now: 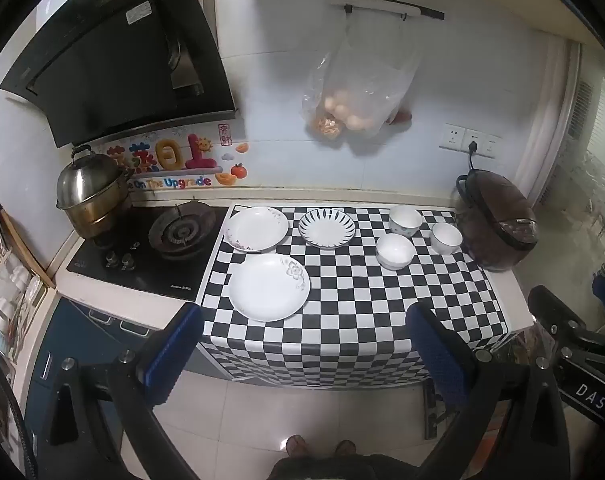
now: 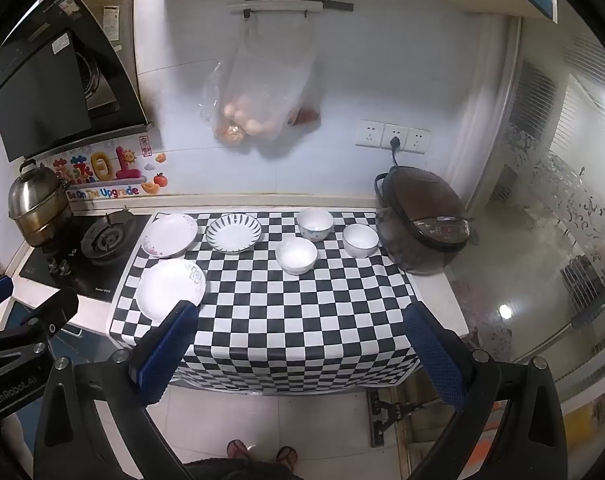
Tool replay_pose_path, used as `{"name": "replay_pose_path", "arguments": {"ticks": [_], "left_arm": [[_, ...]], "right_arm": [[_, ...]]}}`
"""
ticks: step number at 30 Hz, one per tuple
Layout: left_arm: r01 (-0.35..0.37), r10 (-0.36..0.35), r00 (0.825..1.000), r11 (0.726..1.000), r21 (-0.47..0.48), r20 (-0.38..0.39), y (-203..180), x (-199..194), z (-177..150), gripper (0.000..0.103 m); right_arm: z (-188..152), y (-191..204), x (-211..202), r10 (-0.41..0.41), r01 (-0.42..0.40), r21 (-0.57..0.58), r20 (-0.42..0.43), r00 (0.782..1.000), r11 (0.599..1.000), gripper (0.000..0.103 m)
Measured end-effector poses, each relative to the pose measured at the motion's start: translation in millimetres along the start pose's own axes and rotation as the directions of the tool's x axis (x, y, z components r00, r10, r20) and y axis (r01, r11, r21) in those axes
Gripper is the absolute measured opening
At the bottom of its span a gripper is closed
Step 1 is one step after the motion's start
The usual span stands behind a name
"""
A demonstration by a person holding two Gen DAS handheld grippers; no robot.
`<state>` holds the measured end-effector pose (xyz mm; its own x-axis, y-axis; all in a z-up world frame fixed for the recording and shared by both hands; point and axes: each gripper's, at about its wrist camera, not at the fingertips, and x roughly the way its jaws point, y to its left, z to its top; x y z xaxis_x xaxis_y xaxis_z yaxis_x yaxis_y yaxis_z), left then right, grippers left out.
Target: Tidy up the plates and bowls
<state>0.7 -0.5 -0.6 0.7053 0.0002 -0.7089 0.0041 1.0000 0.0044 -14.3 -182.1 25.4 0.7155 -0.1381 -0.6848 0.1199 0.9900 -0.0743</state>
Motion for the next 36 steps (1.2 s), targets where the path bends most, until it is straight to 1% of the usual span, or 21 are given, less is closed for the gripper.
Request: {"name": "replay_pose_path", "arguments": {"ticks": [8, 9, 15, 18, 21, 36], "left_arm": [[0.0, 0.0, 1.0, 1.0, -0.002, -0.005, -2.8, 4.8, 7.0, 0.103], [0.005, -0.005, 1.0, 1.0, 0.003, 0.006, -4.8, -0.5, -0.8, 0.103], [0.003, -0.003, 1.0, 1.0, -0.003, 0.014, -5.2, 2.5, 0.4, 0.103], [0.011, -0.011, 1.0, 1.0, -0.009, 0.021, 0.3, -2.6, -3.2, 0.103], [0.015, -0.014, 1.0, 1.0, -0.01, 0.018, 2.1, -3.2, -1.6, 0.103], [0.016, -0.016, 1.0, 1.0, -0.011, 0.022, 7.8, -7.5, -2.4, 0.103]], "right_arm": [[0.3, -2.3, -3.0, 0.0, 0.0, 0.007, 0.009, 1.0, 1.0, 0.103], [-0.5, -1.7, -2.3, 0.001, -0.001, 0.008, 0.01, 1.0, 1.0, 0.103], [1.0, 0.1, -1.1, 0.0, 0.0, 0.008, 0.013, 1.0, 1.0, 0.103], [0.2, 1.4, -4.5, -0.006, 0.006, 0.008, 0.018, 1.0, 1.0, 0.103], [2.4, -1.6, -10.1, -0.003, 0.003, 0.01, 0.018, 1.0, 1.0, 0.103], [6.6, 1.7, -12.1, 0.0, 0.0, 0.012, 0.019, 1.0, 1.0, 0.103]]}}
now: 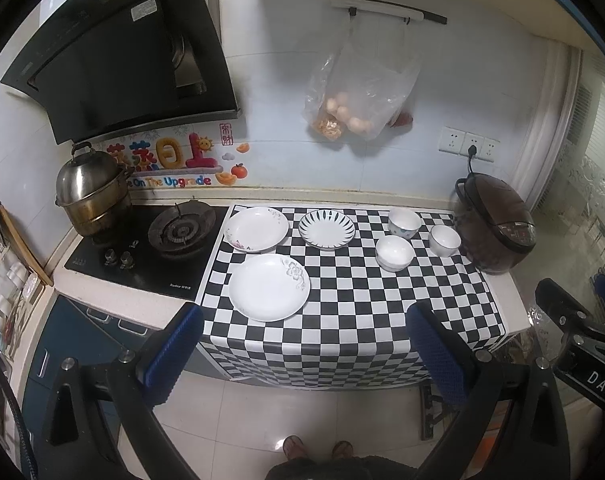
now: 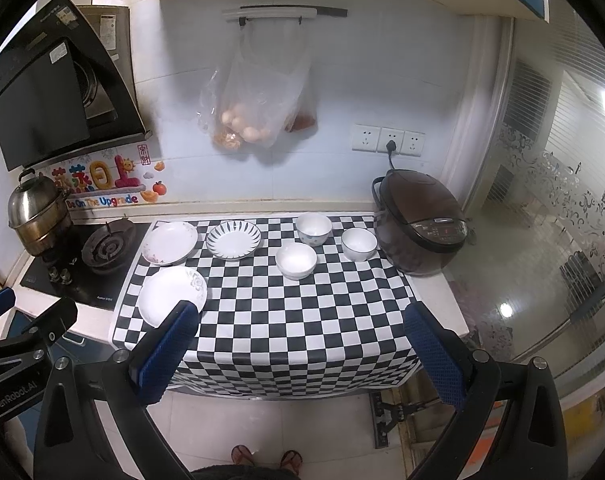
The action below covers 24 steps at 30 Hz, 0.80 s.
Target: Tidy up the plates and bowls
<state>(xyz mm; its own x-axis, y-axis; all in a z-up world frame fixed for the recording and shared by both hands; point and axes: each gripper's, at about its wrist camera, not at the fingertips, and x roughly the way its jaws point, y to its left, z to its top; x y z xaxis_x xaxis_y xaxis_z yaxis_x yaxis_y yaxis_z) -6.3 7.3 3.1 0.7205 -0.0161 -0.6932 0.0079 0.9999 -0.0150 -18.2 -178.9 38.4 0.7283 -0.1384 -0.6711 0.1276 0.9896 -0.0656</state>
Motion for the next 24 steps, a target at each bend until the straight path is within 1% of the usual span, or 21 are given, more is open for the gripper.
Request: {"name": "replay_pose_path", "arguments": {"ticks": [12, 24], "left_arm": [[-0.001, 0.001, 1.0, 1.0, 0.004, -0.002, -8.9, 3.0, 2.1, 0.103], [-0.002, 0.002, 1.0, 1.0, 0.002, 0.001, -8.8, 2.0, -0.2, 0.103]], "right_arm": [[3.2, -3.6, 0.9, 0.001, -0.001, 0.007, 0.001, 1.0, 1.0, 0.103], [4.4, -7.9, 3.3, 0.006, -0.006, 0.01, 0.0, 1.0, 1.0, 0.103]]}}
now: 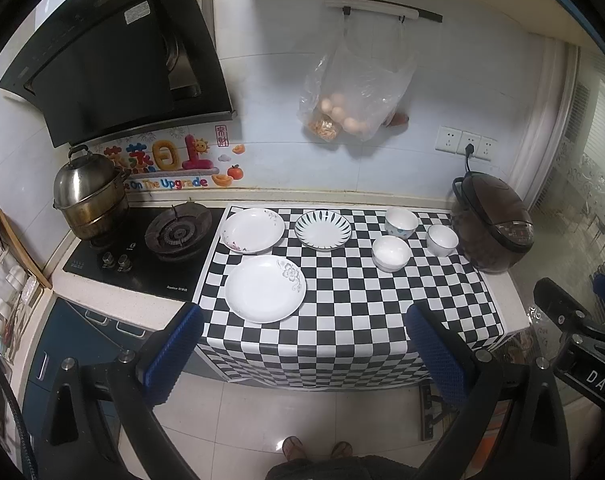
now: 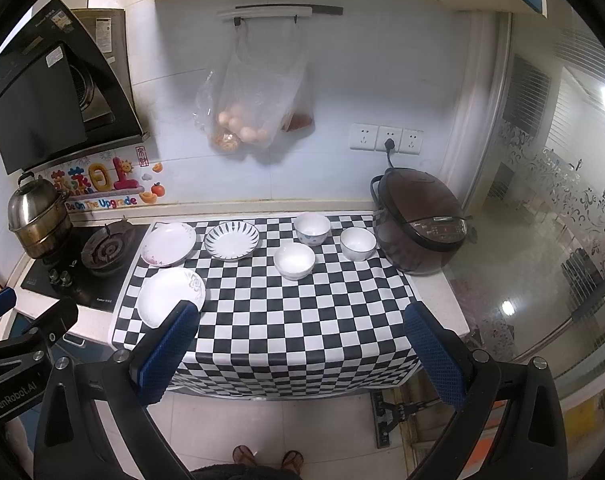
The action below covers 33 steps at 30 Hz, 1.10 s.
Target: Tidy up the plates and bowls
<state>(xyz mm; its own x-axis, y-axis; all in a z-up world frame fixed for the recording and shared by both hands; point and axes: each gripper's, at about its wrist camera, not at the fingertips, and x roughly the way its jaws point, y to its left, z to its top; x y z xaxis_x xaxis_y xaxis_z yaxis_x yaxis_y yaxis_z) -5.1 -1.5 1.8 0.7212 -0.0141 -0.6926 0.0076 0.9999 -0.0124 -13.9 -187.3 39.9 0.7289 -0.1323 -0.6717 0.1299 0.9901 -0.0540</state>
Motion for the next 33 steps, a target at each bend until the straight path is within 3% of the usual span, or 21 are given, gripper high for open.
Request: {"name": "replay_pose_path", "arguments": {"ticks": [33], "left_arm": [[-0.002, 0.002, 1.0, 1.0, 0.004, -0.006, 0.2, 12.7, 10.3, 0.103]], "right_arm": [[2.0, 3.1, 14.6, 0.005, -0.005, 0.008, -0.003, 1.0, 1.0, 0.103]]}}
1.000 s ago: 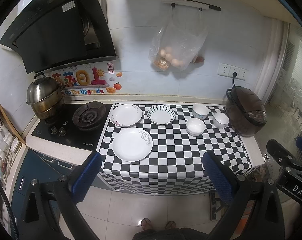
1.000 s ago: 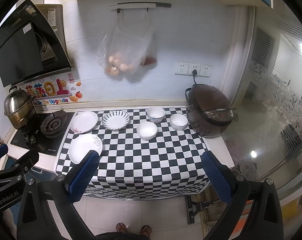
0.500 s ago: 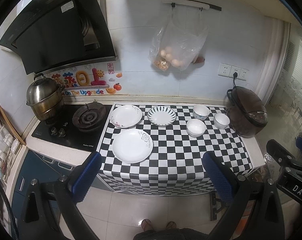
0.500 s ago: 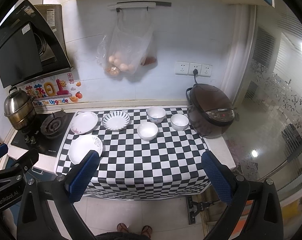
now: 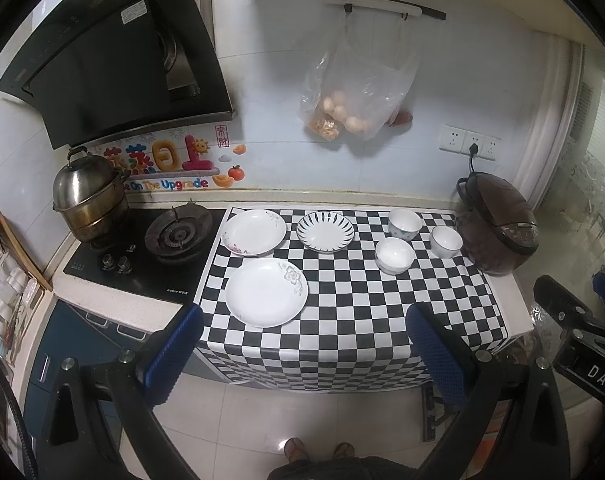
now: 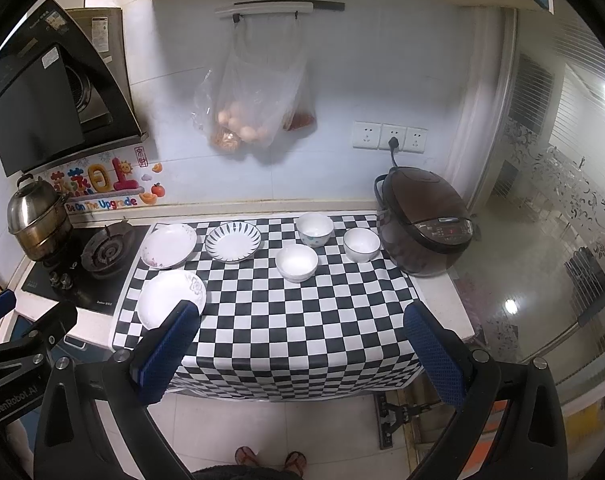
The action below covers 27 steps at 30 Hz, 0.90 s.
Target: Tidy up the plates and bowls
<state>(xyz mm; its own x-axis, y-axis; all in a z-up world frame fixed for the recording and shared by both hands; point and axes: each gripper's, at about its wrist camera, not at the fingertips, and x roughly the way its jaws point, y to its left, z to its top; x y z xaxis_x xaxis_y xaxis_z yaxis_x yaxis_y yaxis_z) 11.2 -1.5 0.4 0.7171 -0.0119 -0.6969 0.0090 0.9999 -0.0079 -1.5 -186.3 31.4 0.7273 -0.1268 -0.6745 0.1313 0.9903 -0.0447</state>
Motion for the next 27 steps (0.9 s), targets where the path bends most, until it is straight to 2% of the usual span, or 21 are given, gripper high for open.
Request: {"name": "replay_pose_path", "arguments": {"ticks": [5, 10, 14, 18, 21, 23, 27], "left_arm": [[-0.002, 0.002, 1.0, 1.0, -0.012, 0.0, 2.7, 3.7, 0.4, 0.103], [-0.046, 0.048, 0.998, 0.998, -0.049, 0.028, 14.4, 22.1, 3.9, 0.103], [-0.116, 0.116, 0.993, 0.99, -0.078, -0.014, 29.2, 61.3, 2.7, 0.103], [-0.187, 0.175, 0.977, 0.977, -0.105, -0.121, 54.3, 117.6, -3.9, 0.103], [-0.217, 0.193, 0.963, 0.968, -0.122, -0.187, 73.0, 153.7, -11.3, 0.103], [-0.214, 0.181, 0.955, 0.968, -0.129, -0.233, 84.6, 180.0, -12.8, 0.103], [-0.222, 0.174, 0.935, 0.966, -0.129, -0.31, 105.9, 234.9, -12.3, 0.102]], "right_arm": [[1.6, -1.5, 5.0, 0.004, -0.004, 0.01, 0.007, 1.0, 1.0, 0.103], [0.1, -5.8, 30.9, 0.021, -0.021, 0.003, 0.081, 0.997, 1.0, 0.103], [-4.3, -7.8, 83.1, 0.139, -0.139, 0.024, -0.023, 0.99, 0.99, 0.103], [-14.7, 1.5, 150.5, 0.228, -0.226, 0.033, -0.14, 0.963, 0.974, 0.103], [-23.1, 22.9, 208.6, 0.284, -0.287, 0.022, -0.237, 0.929, 0.958, 0.103], [-26.8, 36.5, 242.1, 0.289, -0.298, 0.013, -0.286, 0.913, 0.955, 0.103], [-34.0, 69.6, 317.5, 0.308, -0.32, 0.037, -0.396, 0.865, 0.947, 0.094]]}}
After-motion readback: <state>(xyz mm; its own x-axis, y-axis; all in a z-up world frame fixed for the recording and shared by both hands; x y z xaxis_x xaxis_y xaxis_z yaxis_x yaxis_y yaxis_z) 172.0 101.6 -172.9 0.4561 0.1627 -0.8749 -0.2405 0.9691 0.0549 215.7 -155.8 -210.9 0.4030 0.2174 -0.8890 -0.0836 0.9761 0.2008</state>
